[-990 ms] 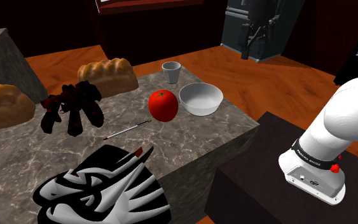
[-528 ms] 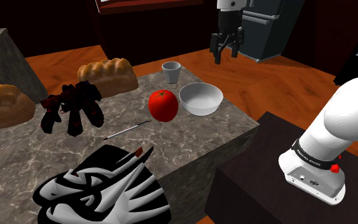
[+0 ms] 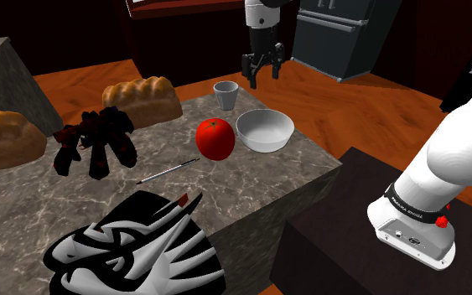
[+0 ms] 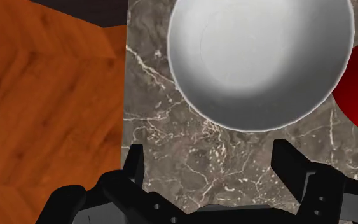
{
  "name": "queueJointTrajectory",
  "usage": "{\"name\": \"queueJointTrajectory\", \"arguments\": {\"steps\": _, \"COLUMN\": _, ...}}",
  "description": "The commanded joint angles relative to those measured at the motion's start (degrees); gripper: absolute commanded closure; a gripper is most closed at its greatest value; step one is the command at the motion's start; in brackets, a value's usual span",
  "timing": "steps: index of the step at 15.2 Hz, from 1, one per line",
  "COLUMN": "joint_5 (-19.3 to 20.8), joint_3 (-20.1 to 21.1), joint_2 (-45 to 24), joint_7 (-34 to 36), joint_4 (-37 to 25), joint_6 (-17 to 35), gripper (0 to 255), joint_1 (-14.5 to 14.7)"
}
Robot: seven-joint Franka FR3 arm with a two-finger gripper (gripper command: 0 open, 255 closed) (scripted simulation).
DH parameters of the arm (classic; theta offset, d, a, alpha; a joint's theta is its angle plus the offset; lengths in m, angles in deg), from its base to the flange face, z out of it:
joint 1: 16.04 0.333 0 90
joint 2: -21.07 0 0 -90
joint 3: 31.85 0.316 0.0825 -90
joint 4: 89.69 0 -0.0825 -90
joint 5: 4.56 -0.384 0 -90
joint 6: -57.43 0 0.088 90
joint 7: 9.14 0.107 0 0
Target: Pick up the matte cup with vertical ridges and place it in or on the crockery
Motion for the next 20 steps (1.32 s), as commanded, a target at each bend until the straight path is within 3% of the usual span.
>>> {"name": "queueJointTrajectory", "arguments": {"steps": 1, "joint_5": 1.9, "joint_3": 0.8, "joint_2": -4.4, "joint_7": 1.7, "joint_4": -4.0, "joint_6": 0.4, "gripper": 0, "joint_1": 0.3}}
{"name": "queueJointTrajectory", "arguments": {"steps": 8, "joint_5": 9.5, "joint_3": 1.8, "joint_2": -21.1, "joint_7": 6.9, "joint_4": -20.8, "joint_6": -0.5, "gripper": 0, "joint_1": 2.9}}
{"name": "queueJointTrajectory", "arguments": {"steps": 15, "joint_5": 16.1, "joint_3": 0.6, "joint_2": -39.1, "joint_7": 9.2, "joint_4": -43.6, "joint_6": -6.0, "gripper": 0, "joint_1": 7.7}}
{"name": "queueJointTrajectory", "arguments": {"steps": 20, "joint_5": 16.2, "joint_3": 0.3, "joint_2": -39.0, "joint_7": 9.5, "joint_4": -39.7, "joint_6": -2.2, "gripper": 0, "joint_1": 7.1}}
